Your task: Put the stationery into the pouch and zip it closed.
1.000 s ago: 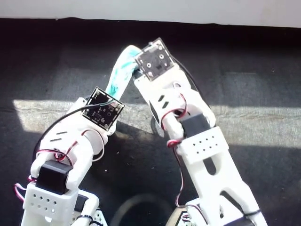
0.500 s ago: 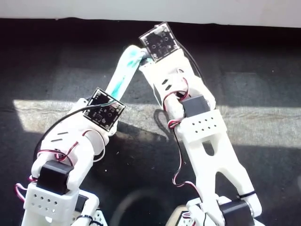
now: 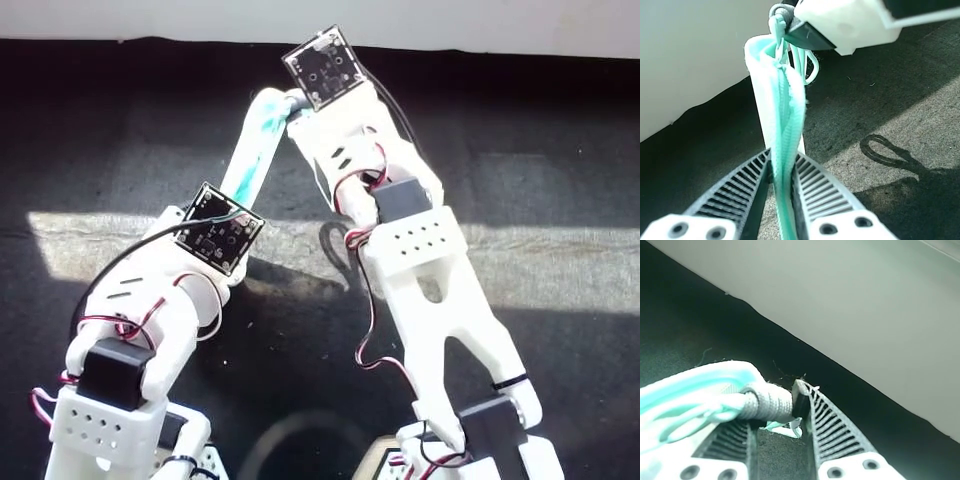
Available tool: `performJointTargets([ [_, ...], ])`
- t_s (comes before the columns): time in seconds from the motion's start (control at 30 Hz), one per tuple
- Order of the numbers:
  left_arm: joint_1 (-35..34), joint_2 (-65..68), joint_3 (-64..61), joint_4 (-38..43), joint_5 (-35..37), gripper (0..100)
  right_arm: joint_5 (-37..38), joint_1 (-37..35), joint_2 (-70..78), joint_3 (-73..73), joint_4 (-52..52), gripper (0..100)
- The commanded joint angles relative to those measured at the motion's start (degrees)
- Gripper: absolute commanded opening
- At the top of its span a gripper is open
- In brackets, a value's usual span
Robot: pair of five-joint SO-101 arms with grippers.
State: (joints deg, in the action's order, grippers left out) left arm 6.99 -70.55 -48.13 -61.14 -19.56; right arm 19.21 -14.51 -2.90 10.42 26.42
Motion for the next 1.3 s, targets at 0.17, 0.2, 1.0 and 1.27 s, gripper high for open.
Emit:
performJointTargets([
  [0.17,-2.5,-1.4,0.0,-1.8,0.0,1,0.2,17.5,-6.9,-2.9,4.6,0.6],
  [0.2,-2.4,-1.4,0.8,-1.8,0.0,1,0.3,17.1,-8.8,-2.8,5.7,0.6],
  [1.0,-2.2,-0.9,7.8,-2.0,0.1,1,0.4,15.1,-4.3,6.3,7.8,0.6],
  [1.27,-2.2,-0.7,7.4,-2.2,0.1,1,0.2,15.0,-6.4,10.2,12.4,0.6],
])
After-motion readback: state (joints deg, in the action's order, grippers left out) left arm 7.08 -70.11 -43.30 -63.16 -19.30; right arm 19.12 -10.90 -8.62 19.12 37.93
